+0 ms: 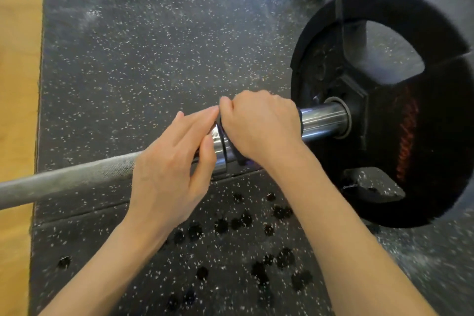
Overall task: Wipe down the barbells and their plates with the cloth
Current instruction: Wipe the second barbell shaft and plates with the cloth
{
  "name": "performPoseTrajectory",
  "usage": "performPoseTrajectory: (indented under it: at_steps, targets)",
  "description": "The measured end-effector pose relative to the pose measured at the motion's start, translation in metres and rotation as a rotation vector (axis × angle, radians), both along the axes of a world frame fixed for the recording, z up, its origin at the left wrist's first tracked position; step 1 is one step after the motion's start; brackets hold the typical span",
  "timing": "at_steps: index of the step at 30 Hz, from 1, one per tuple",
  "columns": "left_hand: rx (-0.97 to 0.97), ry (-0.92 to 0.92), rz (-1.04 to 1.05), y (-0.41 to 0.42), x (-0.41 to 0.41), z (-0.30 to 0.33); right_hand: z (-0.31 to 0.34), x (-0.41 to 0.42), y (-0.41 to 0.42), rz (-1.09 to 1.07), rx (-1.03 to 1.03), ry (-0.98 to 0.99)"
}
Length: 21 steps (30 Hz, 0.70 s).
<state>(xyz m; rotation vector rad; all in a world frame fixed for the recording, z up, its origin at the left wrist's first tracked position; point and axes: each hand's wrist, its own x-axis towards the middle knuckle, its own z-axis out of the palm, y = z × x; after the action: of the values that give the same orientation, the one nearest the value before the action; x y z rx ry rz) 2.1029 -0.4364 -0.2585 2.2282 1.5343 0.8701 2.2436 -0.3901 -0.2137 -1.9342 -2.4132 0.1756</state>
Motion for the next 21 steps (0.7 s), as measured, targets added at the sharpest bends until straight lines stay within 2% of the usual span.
performPoseTrajectory:
  at_steps: [2,4,6,9,12,13,15,18,19,21]
  targets:
    - [0.021,-0.004,-0.026,-0.008,-0.002,-0.001,-0.006,0.003,-0.021,0.03,0.027,0.007]
    - [0.049,-0.001,-0.05,-0.016,-0.003,-0.004,-0.026,0.008,-0.061,-0.1,0.23,0.265]
    - [0.067,0.007,-0.075,-0.026,-0.002,-0.006,-0.042,0.009,-0.089,-0.171,0.311,0.448]
    - [0.042,-0.012,-0.121,-0.046,-0.002,-0.007,-0.034,0.004,-0.091,-0.233,0.275,0.276]
    - [0.011,-0.007,-0.141,-0.058,-0.001,-0.004,0.0,0.003,-0.061,-0.048,-0.075,-0.038]
    - [0.018,0.006,-0.148,-0.06,-0.001,-0.004,0.003,0.008,-0.058,-0.018,-0.142,-0.08]
    - [0.046,0.031,-0.146,-0.061,-0.002,-0.004,0.0,0.009,-0.073,0.03,-0.126,-0.058]
    - [0.079,0.054,-0.157,-0.07,-0.004,-0.005,-0.034,0.014,-0.142,-0.183,0.201,0.416]
    - [0.084,0.057,-0.16,-0.073,-0.004,-0.006,-0.043,0.014,-0.163,-0.194,0.255,0.512]
    - [0.072,0.06,-0.174,-0.078,-0.004,-0.006,-0.05,0.012,-0.175,-0.207,0.302,0.505]
